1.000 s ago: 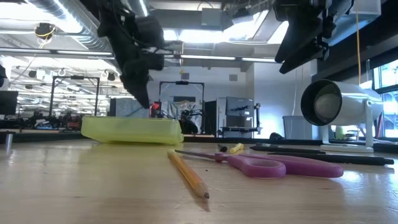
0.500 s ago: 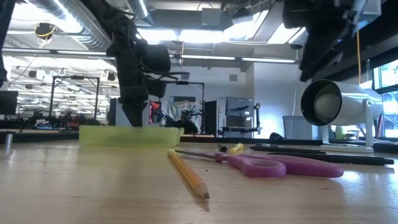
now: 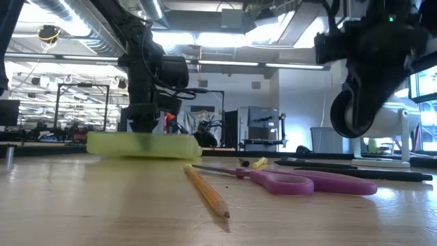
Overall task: Pick & place school supplies into a supply box
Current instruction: Put the blue pen into the yellow supply box, then put the black pen into the yellow supply box
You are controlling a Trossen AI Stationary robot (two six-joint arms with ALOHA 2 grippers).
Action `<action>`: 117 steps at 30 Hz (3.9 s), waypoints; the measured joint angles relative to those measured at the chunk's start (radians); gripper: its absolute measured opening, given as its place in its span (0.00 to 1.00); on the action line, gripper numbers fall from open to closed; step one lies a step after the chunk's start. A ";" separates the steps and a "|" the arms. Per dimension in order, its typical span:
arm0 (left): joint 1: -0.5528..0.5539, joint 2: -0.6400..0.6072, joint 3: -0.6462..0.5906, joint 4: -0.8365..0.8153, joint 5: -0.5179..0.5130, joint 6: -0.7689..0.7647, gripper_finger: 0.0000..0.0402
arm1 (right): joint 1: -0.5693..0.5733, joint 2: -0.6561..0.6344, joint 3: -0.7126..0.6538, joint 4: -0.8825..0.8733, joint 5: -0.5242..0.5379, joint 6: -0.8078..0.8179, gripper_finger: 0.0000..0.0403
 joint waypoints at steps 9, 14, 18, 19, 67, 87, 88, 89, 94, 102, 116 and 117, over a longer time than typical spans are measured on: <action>0.000 -0.003 0.066 -0.033 0.000 -0.001 0.16 | 0.011 0.146 0.000 0.000 -0.098 -0.003 0.50; -0.004 -0.015 0.130 -0.061 0.003 0.000 0.17 | 0.014 0.159 0.000 0.004 -0.128 -0.003 0.50; -0.005 -0.046 0.164 -0.063 0.004 0.000 0.17 | 0.021 0.159 0.000 0.023 -0.166 -0.025 0.50; -0.007 -0.056 0.169 -0.065 0.006 -0.001 0.17 | 0.024 0.162 -0.001 0.030 -0.173 -0.031 0.50; -0.339 -0.433 -0.155 0.946 0.189 -0.213 0.12 | 0.043 -0.218 -0.152 0.372 0.188 -0.114 0.10; -0.406 -0.421 -0.274 1.289 0.102 -0.448 0.31 | -0.038 -0.296 -0.149 1.050 0.326 -0.517 0.11; -0.406 -0.421 -0.274 1.289 0.093 -0.450 0.35 | -0.045 -0.291 -0.149 1.065 0.317 -0.512 0.11; -0.405 -0.421 -0.274 1.289 0.078 -0.449 0.38 | -0.051 -0.284 -0.148 1.077 0.306 -0.504 0.11; -0.405 -0.421 -0.274 1.289 0.056 -0.450 0.51 | -0.084 -0.220 -0.148 1.172 0.255 -0.501 0.11; -0.406 -0.420 -0.274 1.295 0.036 -0.520 0.54 | -0.144 -0.127 -0.148 1.271 0.221 -0.471 0.11; -0.403 -0.421 -0.273 1.372 0.022 -0.472 0.42 | -0.208 -0.049 -0.146 1.364 0.139 -0.418 0.11; -0.403 -0.421 -0.273 1.372 0.018 -0.467 0.40 | -0.210 -0.045 -0.139 1.361 0.137 -0.418 0.11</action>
